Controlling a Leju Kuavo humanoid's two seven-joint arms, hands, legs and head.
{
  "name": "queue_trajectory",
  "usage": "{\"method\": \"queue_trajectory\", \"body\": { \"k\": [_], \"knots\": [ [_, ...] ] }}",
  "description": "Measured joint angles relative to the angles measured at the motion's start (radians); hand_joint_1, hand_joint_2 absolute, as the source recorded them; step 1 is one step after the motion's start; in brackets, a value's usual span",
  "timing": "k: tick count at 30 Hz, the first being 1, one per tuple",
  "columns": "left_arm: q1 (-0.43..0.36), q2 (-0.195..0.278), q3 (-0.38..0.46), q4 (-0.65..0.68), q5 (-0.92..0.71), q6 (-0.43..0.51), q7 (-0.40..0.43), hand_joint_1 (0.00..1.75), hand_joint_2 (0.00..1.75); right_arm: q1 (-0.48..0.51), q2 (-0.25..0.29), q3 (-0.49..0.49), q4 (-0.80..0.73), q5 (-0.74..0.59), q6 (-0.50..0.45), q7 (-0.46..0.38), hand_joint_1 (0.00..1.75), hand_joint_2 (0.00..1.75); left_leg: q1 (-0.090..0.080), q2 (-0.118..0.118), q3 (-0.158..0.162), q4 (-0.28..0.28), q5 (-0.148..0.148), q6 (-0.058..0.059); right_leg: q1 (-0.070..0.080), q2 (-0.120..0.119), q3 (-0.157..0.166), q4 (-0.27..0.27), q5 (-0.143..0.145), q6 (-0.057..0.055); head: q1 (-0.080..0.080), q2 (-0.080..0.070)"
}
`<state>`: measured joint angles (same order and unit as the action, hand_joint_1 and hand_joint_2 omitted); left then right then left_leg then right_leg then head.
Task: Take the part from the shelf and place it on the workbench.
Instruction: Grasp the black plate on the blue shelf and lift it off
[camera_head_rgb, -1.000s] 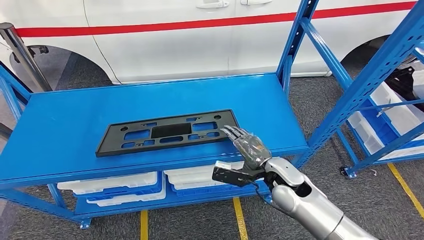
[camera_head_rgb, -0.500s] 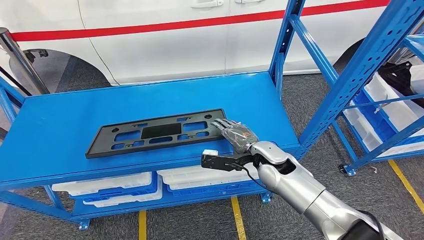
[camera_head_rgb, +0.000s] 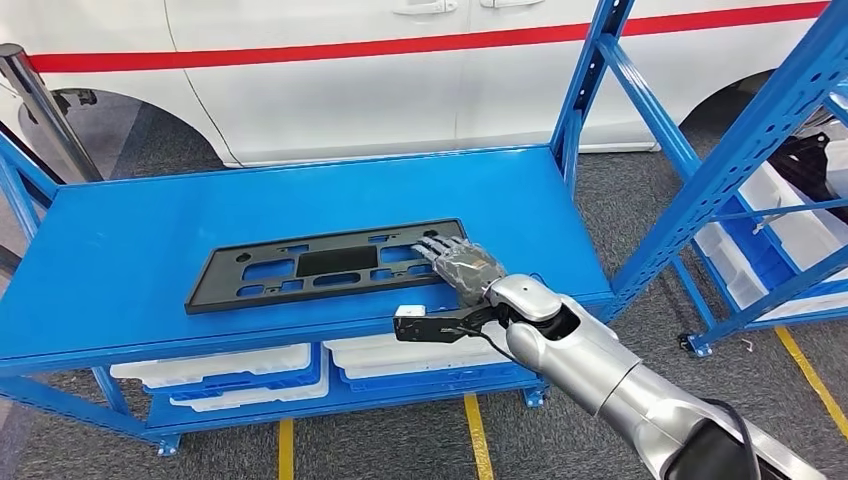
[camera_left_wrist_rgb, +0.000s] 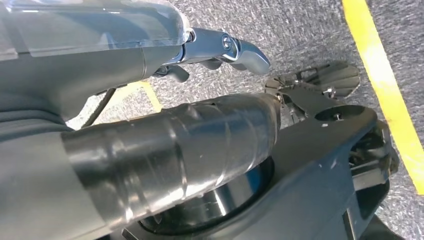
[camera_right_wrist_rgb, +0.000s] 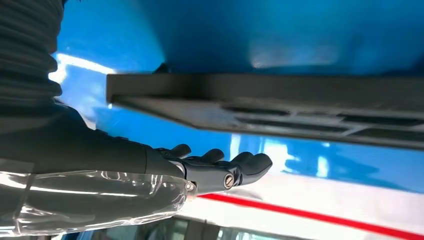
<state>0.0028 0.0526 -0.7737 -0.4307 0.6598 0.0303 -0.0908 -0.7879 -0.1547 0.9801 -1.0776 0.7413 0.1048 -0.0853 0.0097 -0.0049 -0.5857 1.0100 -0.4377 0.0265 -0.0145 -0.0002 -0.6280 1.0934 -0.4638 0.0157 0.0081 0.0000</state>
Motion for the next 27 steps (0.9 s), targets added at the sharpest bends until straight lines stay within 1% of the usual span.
{"method": "queue_trajectory", "body": {
  "k": [1, 2, 3, 4, 5, 6, 7, 9, 10, 11, 12, 13, 14, 15, 16, 17, 18, 20, 21, 22, 23, 24, 25, 26, 27],
  "knots": [
    [0.0, 0.0, 0.0, 0.0, -0.002, 0.0, 0.0, 0.0, 0.0, -0.007, 0.002, 0.007, 0.004, 0.004, 0.0, -0.003, 0.0, 1.75, -0.002, 0.0, -0.002, 0.004, -0.002, -0.005, 0.001, 0.0, 0.017, -0.039, 0.01, -0.004, 0.0, 0.0],
    [0.0, 0.0, 0.001, 0.0, -0.004, 0.0, 0.002, 0.0, 0.0, -0.011, 0.004, 0.015, 0.007, 0.007, -0.001, -0.006, 0.0, 1.75, -0.003, 0.0, -0.004, 0.006, -0.003, -0.01, 0.004, 0.001, 0.023, -0.053, 0.009, -0.01, 0.0, 0.0],
    [0.0, 0.0, 0.001, 0.0, -0.006, 0.0, 0.004, 0.0, 0.0, -0.014, 0.006, 0.023, 0.011, 0.01, -0.001, -0.008, 0.0, 1.75, -0.004, 0.0, -0.005, 0.006, -0.003, -0.015, 0.006, 0.002, 0.022, -0.055, 0.01, -0.016, 0.0, 0.0],
    [0.001, 0.001, 0.002, 0.0, -0.007, 0.0, 0.007, 0.0, 0.0, -0.016, 0.008, 0.03, 0.014, 0.011, -0.001, -0.01, 0.0, 1.75, -0.003, 0.0, -0.006, 0.005, -0.003, -0.02, 0.005, 0.003, 0.022, -0.057, 0.012, -0.022, 0.0, 0.0],
    [0.002, 0.001, 0.003, 0.0, -0.007, 0.001, 0.01, 0.0, 0.0, -0.018, 0.01, 0.035, 0.017, 0.013, -0.002, -0.01, 0.0, 1.75, -0.002, 0.0, -0.007, 0.009, -0.009, -0.025, 0.004, 0.003, 0.023, -0.059, 0.014, -0.029, 0.0, 0.0],
    [0.004, 0.002, 0.004, 0.0, -0.007, 0.001, 0.012, 0.0, 0.0, -0.021, 0.012, 0.04, 0.019, 0.013, -0.002, -0.012, 0.0, 1.75, -0.001, 0.0, -0.016, 0.031, -0.024, -0.03, 0.002, 0.002, 0.023, -0.062, 0.016, -0.036, -0.001, 0.0],
    [0.006, 0.003, 0.004, 0.001, -0.006, 0.001, 0.014, 0.0, 0.0, -0.025, 0.015, 0.045, 0.021, 0.013, -0.002, -0.012, 0.0, 1.75, 0.001, 0.0, -0.034, 0.072, -0.05, -0.034, 0.001, 0.002, 0.024, -0.064, 0.017, -0.042, -0.001, 0.0],
    [0.012, 0.005, 0.006, 0.003, -0.004, 0.0, 0.016, 0.0, 0.0, -0.029, 0.018, 0.055, 0.025, 0.012, -0.002, -0.014, 0.0, 1.75, 0.002, 0.0, -0.094, 0.202, -0.114, -0.041, 0.003, 0.001, 0.024, -0.065, 0.017, -0.047, -0.001, 0.0],
    [0.016, 0.007, 0.008, 0.005, -0.001, -0.001, 0.017, 0.0, 0.0, -0.03, 0.018, 0.06, 0.027, 0.011, -0.002, -0.015, 0.0, 1.75, 0.003, 0.001, -0.123, 0.26, -0.134, -0.043, 0.004, 0.001, 0.024, -0.064, 0.017, -0.048, -0.001, 0.0],
    [0.02, 0.009, 0.01, 0.007, 0.003, -0.002, 0.018, 0.0, 0.0, -0.03, 0.019, 0.064, 0.029, 0.01, -0.002, -0.016, 0.0, 1.75, 0.003, 0.001, -0.138, 0.289, -0.135, -0.043, 0.006, 0.001, 0.025, -0.064, 0.016, -0.049, -0.001, 0.0],
    [0.025, 0.012, 0.013, 0.01, 0.008, -0.004, 0.018, 0.0, 0.0, -0.03, 0.019, 0.068, 0.031, 0.009, -0.002, -0.018, 0.0, 1.75, 0.002, 0.001, -0.135, 0.28, -0.118, -0.04, 0.008, 0.002, 0.026, -0.064, 0.015, -0.049, -0.001, 0.0],
    [0.028, 0.016, 0.017, 0.014, 0.012, -0.008, 0.017, 0.0, 0.0, -0.031, 0.019, 0.07, 0.033, 0.008, -0.002, -0.02, 0.0, 1.75, 0.002, 0.001, -0.113, 0.23, -0.083, -0.036, 0.01, 0.003, 0.028, -0.064, 0.015, -0.05, -0.001, 0.0],
    [0.031, 0.02, 0.022, 0.018, 0.016, -0.012, 0.016, 0.0, 0.0, -0.033, 0.02, 0.073, 0.034, 0.007, -0.002, -0.022, 0.0, 1.75, 0.0, 0.0, -0.078, 0.156, -0.045, -0.028, 0.011, 0.004, 0.03, -0.064, 0.014, -0.049, -0.001, 0.0],
    [0.032, 0.025, 0.026, 0.023, 0.02, -0.015, 0.015, 0.0, 0.0, -0.035, 0.021, 0.074, 0.034, 0.007, -0.002, -0.024, 0.0, 1.75, -0.003, 0.0, -0.044, 0.087, -0.019, -0.021, 0.014, 0.005, 0.031, -0.063, 0.012, -0.048, -0.001, 0.0],
    [0.032, 0.028, 0.029, 0.027, 0.022, -0.018, 0.013, 0.0, 0.0, -0.038, 0.021, 0.076, 0.035, 0.007, -0.002, -0.025, 0.0, 1.75, -0.006, 0.0, -0.02, 0.036, -0.003, -0.015, 0.014, 0.005, 0.031, -0.063, 0.012, -0.045, -0.001, 0.0],
    [0.031, 0.032, 0.031, 0.03, 0.023, -0.02, 0.013, 0.0, 0.0, -0.04, 0.021, 0.078, 0.036, 0.007, -0.002, -0.026, 0.0, 1.75, -0.01, 0.0, -0.008, 0.01, 0.0, -0.01, 0.014, 0.005, 0.03, -0.063, 0.012, -0.041, -0.001, 0.0],
    [0.031, 0.034, 0.033, 0.033, 0.024, -0.02, 0.013, 0.0, 0.0, -0.041, 0.021, 0.08, 0.037, 0.006, -0.003, -0.026, 0.0, 1.75, -0.013, -0.001, -0.005, 0.005, -0.002, -0.009, 0.014, 0.005, 0.03, -0.064, 0.012, -0.036, -0.001, 0.0],
    [0.032, 0.036, 0.037, 0.036, 0.025, -0.021, 0.012, 0.0, 0.0, -0.043, 0.021, 0.082, 0.038, 0.006, -0.003, -0.027, 0.0, 1.75, -0.01, 0.0, -0.002, -0.006, 0.003, -0.003, 0.013, 0.005, 0.03, -0.063, 0.01, -0.024, -0.001, 0.0],
    [0.033, 0.036, 0.039, 0.038, 0.025, -0.021, 0.012, 0.0, 0.0, -0.045, 0.021, 0.082, 0.038, 0.006, -0.003, -0.027, 0.0, 1.75, -0.007, 0.001, 0.001, -0.012, 0.007, 0.001, 0.013, 0.005, 0.026, -0.05, -0.001, -0.019, 0.0, 0.0],
    [0.033, 0.036, 0.041, 0.039, 0.026, -0.021, 0.012, 0.0, 0.0, -0.048, 0.021, 0.083, 0.039, 0.006, -0.003, -0.027, 0.0, 1.75, -0.004, 0.002, 0.004, -0.018, 0.01, 0.005, 0.013, 0.004, 0.012, -0.018, -0.023, -0.014, 0.0, 0.0],
    [0.033, 0.036, 0.043, 0.041, 0.026, -0.021, 0.011, 0.0, 0.0, -0.049, 0.021, 0.083, 0.04, 0.006, -0.003, -0.027, 0.0, 1.75, -0.002, 0.004, 0.005, -0.021, 0.012, 0.008, 0.011, 0.004, -0.013, 0.037, -0.054, -0.011, 0.0, 0.0],
    [0.033, 0.036, 0.045, 0.042, 0.026, -0.021, 0.009, 0.0, 0.0, -0.049, 0.02, 0.084, 0.042, 0.007, -0.003, -0.028, 0.0, 1.75, -0.002, 0.004, 0.005, -0.021, 0.012, 0.01, 0.01, 0.004, -0.045, 0.104, -0.088, -0.008, 0.001, 0.0],
    [0.033, 0.036, 0.047, 0.045, 0.025, -0.021, 0.006, 0.0, 0.0, -0.048, 0.02, 0.086, 0.043, 0.007, -0.003, -0.028, 0.0, 1.75, -0.002, 0.004, 0.004, -0.021, 0.012, 0.011, 0.008, 0.004, -0.076, 0.168, -0.113, -0.005, 0.0, 0.0],
    [0.032, 0.035, 0.047, 0.047, 0.023, -0.022, 0.002, 0.0, 0.0, -0.046, 0.02, 0.089, 0.045, 0.009, -0.004, -0.029, 0.0, 1.75, -0.002, 0.004, 0.004, -0.02, 0.012, 0.011, 0.006, 0.004, -0.096, 0.206, -0.12, -0.002, 0.001, 0.0],
    [0.032, 0.035, 0.047, 0.05, 0.02, -0.024, -0.002, 0.0, 0.0, -0.044, 0.019, 0.091, 0.047, 0.012, -0.007, -0.03, 0.0, 1.75, -0.002, 0.004, 0.004, -0.019, 0.011, 0.01, 0.004, 0.003, -0.097, 0.206, -0.107, 0.0, 0.001, 0.0]
  ]
}}
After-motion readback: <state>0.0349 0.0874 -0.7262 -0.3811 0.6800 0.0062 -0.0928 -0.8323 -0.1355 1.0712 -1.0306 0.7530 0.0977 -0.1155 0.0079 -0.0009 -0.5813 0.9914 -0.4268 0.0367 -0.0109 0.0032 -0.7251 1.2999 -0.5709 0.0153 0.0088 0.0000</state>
